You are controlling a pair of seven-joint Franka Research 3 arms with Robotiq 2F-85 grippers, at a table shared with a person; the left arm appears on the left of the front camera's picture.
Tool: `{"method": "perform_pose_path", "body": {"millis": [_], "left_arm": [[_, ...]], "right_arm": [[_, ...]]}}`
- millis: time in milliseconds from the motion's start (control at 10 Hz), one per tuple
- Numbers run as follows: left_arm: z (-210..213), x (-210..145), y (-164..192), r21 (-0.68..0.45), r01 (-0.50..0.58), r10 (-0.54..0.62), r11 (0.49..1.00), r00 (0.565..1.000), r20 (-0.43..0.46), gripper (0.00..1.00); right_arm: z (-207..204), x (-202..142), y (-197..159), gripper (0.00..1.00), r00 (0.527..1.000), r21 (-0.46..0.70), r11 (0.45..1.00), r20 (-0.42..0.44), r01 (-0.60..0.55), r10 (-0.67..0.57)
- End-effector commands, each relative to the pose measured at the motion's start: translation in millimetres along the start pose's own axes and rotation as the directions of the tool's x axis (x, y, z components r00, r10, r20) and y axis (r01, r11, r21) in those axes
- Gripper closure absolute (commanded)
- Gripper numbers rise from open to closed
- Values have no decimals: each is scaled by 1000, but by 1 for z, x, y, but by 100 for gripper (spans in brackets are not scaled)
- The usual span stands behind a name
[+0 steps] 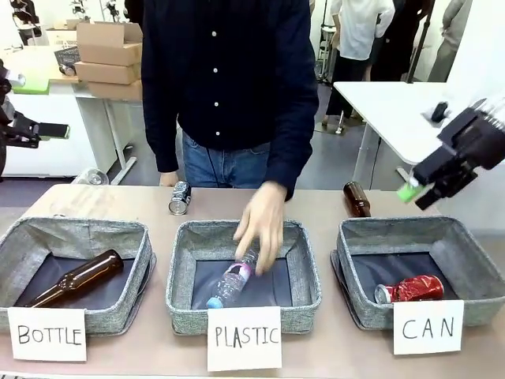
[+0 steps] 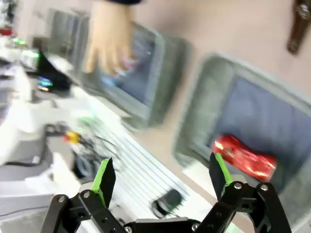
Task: Sort the can waste into the basket.
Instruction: Pick up the can waste from the table and place it in the right Fabric basket.
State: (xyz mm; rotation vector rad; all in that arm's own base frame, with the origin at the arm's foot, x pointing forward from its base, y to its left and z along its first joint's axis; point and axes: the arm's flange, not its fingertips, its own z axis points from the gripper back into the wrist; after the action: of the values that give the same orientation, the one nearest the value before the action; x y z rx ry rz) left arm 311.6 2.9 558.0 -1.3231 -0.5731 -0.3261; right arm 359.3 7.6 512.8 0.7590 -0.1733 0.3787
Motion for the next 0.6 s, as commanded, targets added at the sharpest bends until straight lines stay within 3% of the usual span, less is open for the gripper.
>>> {"method": "perform_pose_path", "body": {"millis": [0,100,200,300,500], "left_arm": [[-2,1,0,-24,19,-19,1000,1000,13,0],[-2,1,0,-24,19,-19,1000,1000,13,0],[-2,1,0,-24,19,-19,1000,1000,13,0],[-2,1,0,-24,19,-19,1000,1000,13,0],[-2,1,0,-24,19,-19,1000,1000,13,0]], "right_arm": [[25,-6,-1,0,922,601,792,358,-108,-145],[22,5,-10,0,889,589,806,337,59,-311],[16,18,-18,0,871,575,810,335,114,-361],[34,-3,1,0,981,279,959,166,49,-98],[34,-3,1,0,981,279,959,166,49,-98]]}}
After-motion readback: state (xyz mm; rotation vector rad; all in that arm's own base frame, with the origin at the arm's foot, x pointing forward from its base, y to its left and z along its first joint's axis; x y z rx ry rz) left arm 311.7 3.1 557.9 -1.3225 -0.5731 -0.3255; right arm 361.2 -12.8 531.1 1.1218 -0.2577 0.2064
